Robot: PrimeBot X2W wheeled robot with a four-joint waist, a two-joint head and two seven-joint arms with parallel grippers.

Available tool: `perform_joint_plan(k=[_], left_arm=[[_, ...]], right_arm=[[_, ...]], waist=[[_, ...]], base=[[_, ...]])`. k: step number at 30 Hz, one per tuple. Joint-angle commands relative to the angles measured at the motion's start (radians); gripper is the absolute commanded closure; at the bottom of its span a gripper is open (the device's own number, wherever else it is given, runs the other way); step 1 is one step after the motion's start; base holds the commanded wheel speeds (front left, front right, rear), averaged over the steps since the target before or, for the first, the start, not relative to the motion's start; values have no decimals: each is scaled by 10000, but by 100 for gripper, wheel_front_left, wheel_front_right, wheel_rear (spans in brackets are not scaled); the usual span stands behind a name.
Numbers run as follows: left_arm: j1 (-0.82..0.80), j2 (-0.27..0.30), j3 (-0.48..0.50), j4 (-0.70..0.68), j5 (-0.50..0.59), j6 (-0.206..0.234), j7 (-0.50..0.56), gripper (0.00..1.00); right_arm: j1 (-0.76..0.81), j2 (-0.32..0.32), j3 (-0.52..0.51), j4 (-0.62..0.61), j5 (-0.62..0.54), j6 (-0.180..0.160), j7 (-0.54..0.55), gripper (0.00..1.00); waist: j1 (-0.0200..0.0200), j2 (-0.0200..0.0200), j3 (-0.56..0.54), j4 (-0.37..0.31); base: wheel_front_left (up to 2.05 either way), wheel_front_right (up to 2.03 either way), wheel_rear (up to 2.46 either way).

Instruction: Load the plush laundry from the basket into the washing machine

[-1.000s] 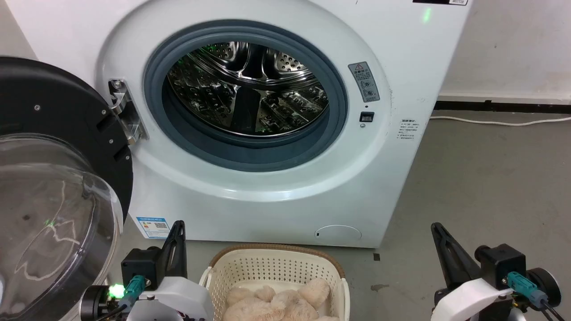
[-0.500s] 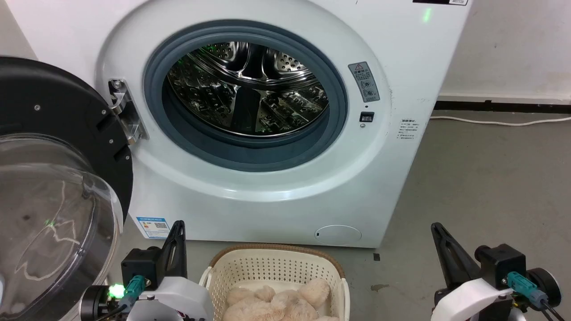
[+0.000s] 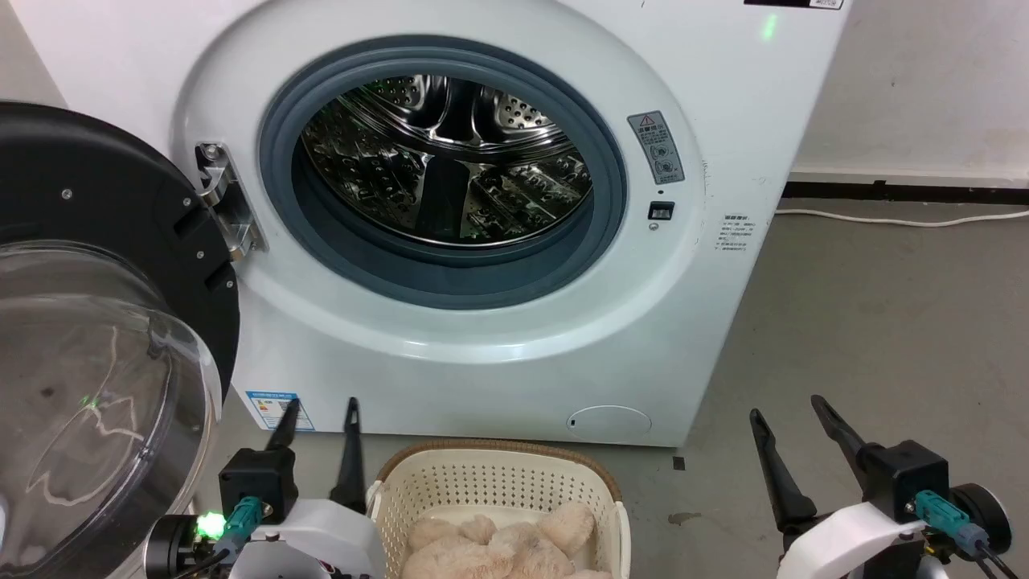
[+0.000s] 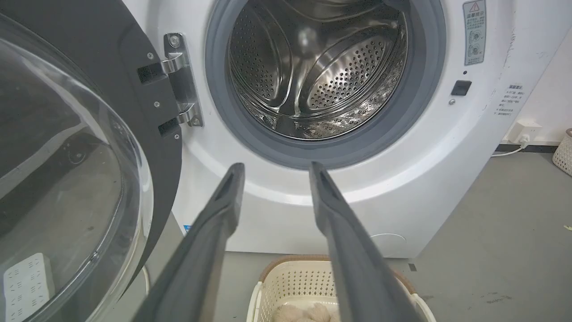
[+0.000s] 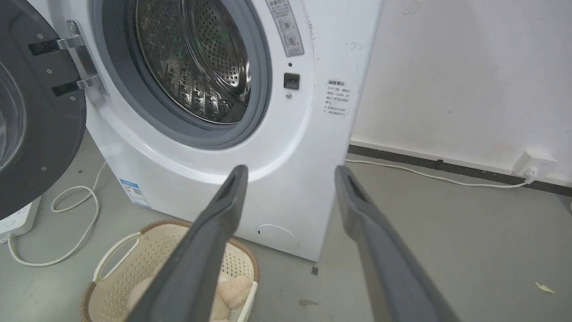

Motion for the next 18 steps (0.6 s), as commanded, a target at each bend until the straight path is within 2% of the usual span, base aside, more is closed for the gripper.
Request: perform_joint_plan(k=[1, 18], left_arm=[[-4, 0, -37, -9, -20, -6, -71, 0], [-243, 51, -528, 453, -36, -164, -446, 0]], right_arm=[[22, -1, -49, -55, 69, 0, -61, 0], [-30, -6, -229, -158, 496, 1, -437, 0]], waist=[[0, -1, 5, -2], [0, -1, 542, -297]], base=[[0, 0, 0], [0, 0, 0]])
